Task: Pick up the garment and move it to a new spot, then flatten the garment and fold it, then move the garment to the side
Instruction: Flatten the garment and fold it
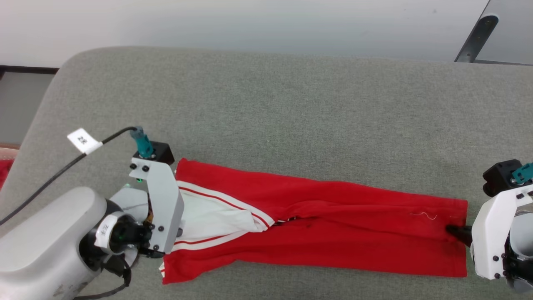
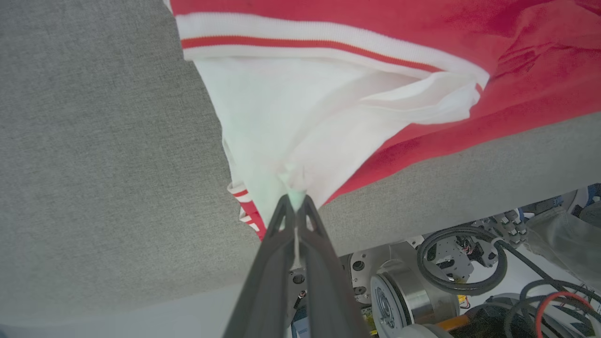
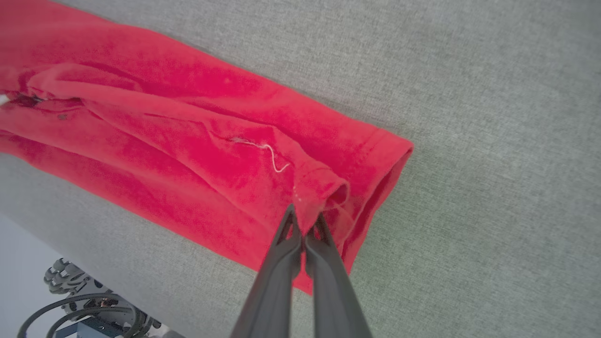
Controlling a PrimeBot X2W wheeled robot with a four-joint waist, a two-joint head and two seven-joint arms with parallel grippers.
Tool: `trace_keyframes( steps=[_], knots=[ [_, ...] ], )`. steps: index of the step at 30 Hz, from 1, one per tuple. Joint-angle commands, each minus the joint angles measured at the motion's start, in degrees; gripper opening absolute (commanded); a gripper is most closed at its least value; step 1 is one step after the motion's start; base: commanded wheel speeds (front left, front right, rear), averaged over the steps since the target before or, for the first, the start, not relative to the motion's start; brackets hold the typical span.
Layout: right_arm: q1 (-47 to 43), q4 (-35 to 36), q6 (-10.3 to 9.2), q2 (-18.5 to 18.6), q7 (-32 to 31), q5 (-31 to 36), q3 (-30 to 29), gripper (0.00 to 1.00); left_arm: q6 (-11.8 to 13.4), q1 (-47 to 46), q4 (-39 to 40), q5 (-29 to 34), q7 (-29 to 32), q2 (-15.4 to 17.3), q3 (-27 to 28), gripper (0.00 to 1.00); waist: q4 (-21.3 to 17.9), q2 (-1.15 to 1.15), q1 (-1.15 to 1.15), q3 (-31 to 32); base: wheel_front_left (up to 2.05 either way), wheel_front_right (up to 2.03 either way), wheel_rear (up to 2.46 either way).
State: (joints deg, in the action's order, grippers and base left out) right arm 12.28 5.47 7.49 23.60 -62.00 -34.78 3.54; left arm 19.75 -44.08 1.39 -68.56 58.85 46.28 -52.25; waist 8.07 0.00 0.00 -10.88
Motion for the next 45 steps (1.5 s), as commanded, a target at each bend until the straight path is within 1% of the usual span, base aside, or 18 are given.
trace_keyframes(
  steps=[1, 2, 3, 4, 5, 6, 13, 16, 18, 20, 24, 26, 28, 29, 34, 38, 41, 45],
  knots=[
    [0.23, -0.17, -0.01, 0.24, 0.78, 0.59, -0.36, 0.00, 0.42, 0.50, -0.11, 0.38, -0.55, -0.03, 0.15, 0.29, -0.12, 0.00, 0.00, -0.15, 0.00, 0.00, 0.00],
    [0.46, -0.27, -0.01, 0.28, 1.14, 0.65, -0.31, 0.28, 0.49, 0.36, -0.26, 0.53, -0.86, -0.07, 0.36, 0.39, -0.13, 0.00, 0.00, -0.16, 0.00, 0.00, 0.00],
    [0.68, -0.20, -0.01, 0.49, 1.68, 0.74, -0.06, 0.50, 0.52, 0.31, -0.44, 0.49, -1.06, -0.14, 0.43, 0.44, -0.14, 0.00, 0.00, -0.14, 0.00, 0.00, 0.00],
    [0.82, -0.24, -0.01, 0.62, 2.01, 0.84, -0.04, 1.00, 0.58, 0.24, -0.58, 0.55, -1.34, -0.15, 0.52, 0.49, -0.16, 0.00, 0.00, -0.08, 0.00, 0.00, 0.00],
    [0.88, -0.36, -0.01, 0.72, 2.40, 0.88, -0.08, 1.00, 0.61, 0.03, -0.65, 0.92, -1.72, -0.04, 0.74, 0.96, -0.15, 0.00, 0.00, 0.02, 0.00, 0.00, 0.00],
    [0.91, -0.54, -0.01, 0.80, 2.72, 0.92, -0.18, 1.00, 0.85, 0.01, -0.79, 0.99, -1.92, -0.01, 0.84, 1.00, -0.11, 0.00, 0.00, 0.16, 0.00, 0.00, 0.00],
    [-0.32, 0.21, -0.01, 0.65, 4.29, 0.74, -1.29, 1.00, 1.24, 1.42, 0.22, 0.48, -2.90, 0.62, 1.33, 1.00, 0.44, 0.00, 0.00, 2.35, 0.00, 0.00, 0.00],
    [-1.47, 1.41, -0.01, 0.19, 6.19, 1.15, -2.05, 1.00, 1.55, 2.38, 1.02, 0.92, -4.82, 1.14, 1.94, 1.00, 0.59, 0.00, 0.00, 3.45, 0.00, 0.00, 0.00],
    [-1.85, 2.41, -0.01, 0.13, 8.61, 1.21, -1.94, 1.00, 1.13, 3.15, 1.79, 1.74, -7.17, 1.49, 2.37, 1.00, 0.64, 0.00, 0.00, 4.27, 0.00, 0.00, 0.00],
    [-2.68, 3.61, -0.01, 0.19, 11.98, 1.05, -1.32, 1.00, 0.83, 4.45, 2.39, 2.27, -10.47, 1.56, 3.26, 1.00, 0.60, 0.00, 0.00, 5.21, 0.00, 0.00, 0.00],
    [-4.99, 5.16, -0.01, 0.98, 21.26, 1.94, 1.04, 1.00, -1.72, 7.33, 3.89, 3.58, -18.60, 1.77, 4.91, 1.00, 0.48, 0.00, 0.00, 7.15, 0.00, 0.00, 0.00],
    [-6.20, 5.47, 0.00, 1.92, 26.49, 2.54, 2.93, 1.00, -2.47, 9.20, 3.95, 4.05, -23.08, 1.80, 6.01, 1.00, 0.48, 0.00, 0.00, 8.05, 0.00, 0.00, 0.00],
    [-7.54, 4.70, -0.01, 2.36, 31.79, 3.49, 4.17, 1.00, -3.26, 11.32, 3.97, 4.16, -27.80, 1.58, 7.10, 1.00, 0.39, 0.00, 0.00, 8.99, 0.00, 0.00, 0.00],
    [-7.54, 4.70, -0.01, 2.36, 31.79, 3.49, 4.17, 1.00, -3.26, 11.32, 3.97, 4.16, -27.80, 1.58, 7.10, 1.00, 0.39, 0.00, 0.00, 8.99, 0.00, 0.00, 0.00],
    [-9.88, 1.83, -0.01, 2.77, 45.09, 6.73, 6.86, 1.00, -6.08, 16.81, 3.87, 5.39, -40.45, 0.94, 9.78, 1.00, 0.50, 0.00, 0.00, 11.46, 0.00, 0.00, 0.00],
    [-11.22, -0.64, -0.01, 1.49, 54.39, 9.92, 6.67, 1.00, -7.51, 20.76, 3.38, 7.32, -50.04, 0.85, 11.55, 1.00, 0.73, 0.00, 0.00, 12.63, 0.00, 0.00, 0.00],
    [-12.29, -3.08, -0.02, 0.00, 58.89, 11.25, 5.81, 1.00, -8.36, 23.26, 2.80, 8.44, -56.24, 0.46, 12.67, 1.00, 1.08, 0.00, 0.00, 13.25, 0.00, 0.00, 0.00],
    [-13.62, -6.38, -0.02, -1.30, 60.22, 11.27, 4.64, 1.00, -9.68, 25.93, 1.41, 10.69, -63.59, -0.12, 13.25, 1.00, 1.81, 0.00, 0.00, 13.86, 0.00, 0.00, 0.00]
  ],
)
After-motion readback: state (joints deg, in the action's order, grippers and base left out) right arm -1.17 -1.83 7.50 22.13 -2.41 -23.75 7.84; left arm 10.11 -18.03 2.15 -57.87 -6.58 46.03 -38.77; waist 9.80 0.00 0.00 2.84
